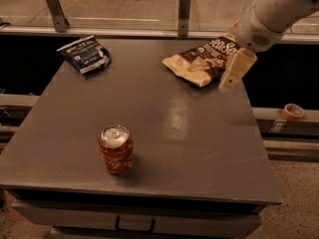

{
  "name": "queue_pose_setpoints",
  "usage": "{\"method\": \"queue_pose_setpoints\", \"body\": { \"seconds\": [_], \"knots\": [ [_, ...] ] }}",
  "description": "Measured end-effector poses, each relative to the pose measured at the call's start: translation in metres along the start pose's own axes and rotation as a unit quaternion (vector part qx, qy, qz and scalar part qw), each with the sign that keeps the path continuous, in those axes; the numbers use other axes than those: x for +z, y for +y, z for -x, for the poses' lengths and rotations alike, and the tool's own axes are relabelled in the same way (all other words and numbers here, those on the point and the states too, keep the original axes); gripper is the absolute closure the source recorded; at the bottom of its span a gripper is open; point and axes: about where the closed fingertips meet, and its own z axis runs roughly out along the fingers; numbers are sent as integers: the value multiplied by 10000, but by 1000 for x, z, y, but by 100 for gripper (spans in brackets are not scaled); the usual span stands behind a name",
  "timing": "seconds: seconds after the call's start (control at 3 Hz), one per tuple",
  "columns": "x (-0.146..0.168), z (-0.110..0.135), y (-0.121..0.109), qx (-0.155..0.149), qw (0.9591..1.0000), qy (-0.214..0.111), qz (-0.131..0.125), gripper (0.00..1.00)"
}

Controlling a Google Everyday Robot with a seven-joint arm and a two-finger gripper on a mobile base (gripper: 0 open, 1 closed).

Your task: Move brown chip bag near coke can

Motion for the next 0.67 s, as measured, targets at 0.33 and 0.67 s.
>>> {"method": "queue_pose_setpoints", "body": {
  "seconds": [0.33, 0.67],
  "knots": [
    [61, -4, -33, 347, 9993, -121, 63, 0],
    [99, -1, -53, 615, 9976, -290, 126, 18]
  ]
}}
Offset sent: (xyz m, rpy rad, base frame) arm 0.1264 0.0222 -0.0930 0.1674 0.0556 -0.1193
